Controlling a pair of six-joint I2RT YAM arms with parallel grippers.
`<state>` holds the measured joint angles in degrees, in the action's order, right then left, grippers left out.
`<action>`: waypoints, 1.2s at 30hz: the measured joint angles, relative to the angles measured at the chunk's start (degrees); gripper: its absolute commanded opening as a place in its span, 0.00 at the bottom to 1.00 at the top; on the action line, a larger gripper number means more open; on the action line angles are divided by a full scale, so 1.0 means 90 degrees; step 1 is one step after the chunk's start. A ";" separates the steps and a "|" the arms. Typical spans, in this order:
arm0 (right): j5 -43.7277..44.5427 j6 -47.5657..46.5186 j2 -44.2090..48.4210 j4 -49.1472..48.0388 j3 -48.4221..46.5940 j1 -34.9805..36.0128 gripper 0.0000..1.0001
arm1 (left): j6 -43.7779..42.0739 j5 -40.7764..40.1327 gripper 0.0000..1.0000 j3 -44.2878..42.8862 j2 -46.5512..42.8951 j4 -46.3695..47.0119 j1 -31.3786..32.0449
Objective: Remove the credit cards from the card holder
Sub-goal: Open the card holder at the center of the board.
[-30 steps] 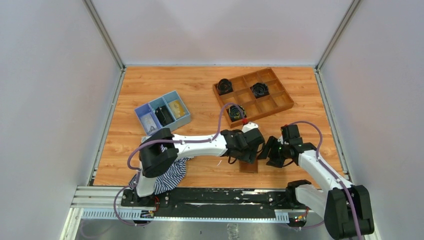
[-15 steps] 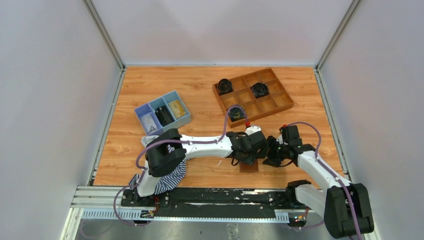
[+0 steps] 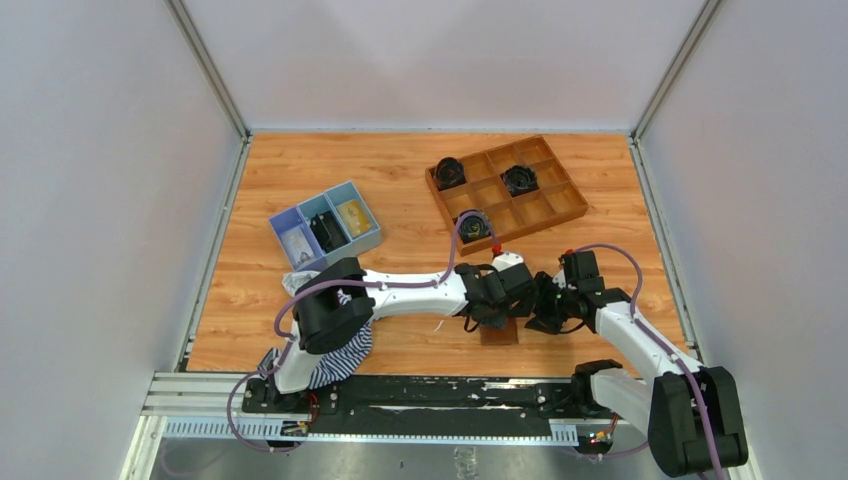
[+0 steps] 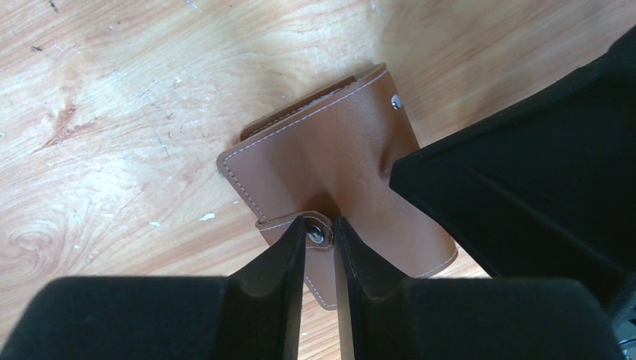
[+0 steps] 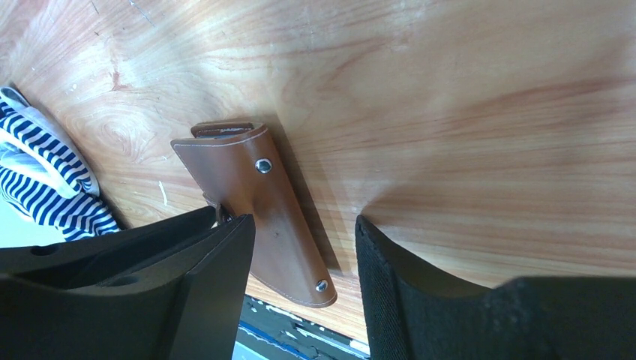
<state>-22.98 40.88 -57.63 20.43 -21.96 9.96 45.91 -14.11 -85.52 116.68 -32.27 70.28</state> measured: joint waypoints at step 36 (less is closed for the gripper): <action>-0.0867 -0.0933 0.1103 0.0913 -0.0631 0.0002 0.64 | -0.0605 0.1858 0.00 0.2501 -0.3495 0.1821 -0.1039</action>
<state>-30.79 32.49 -47.70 28.64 -27.64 9.98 40.47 2.61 -63.00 85.23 -15.88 60.93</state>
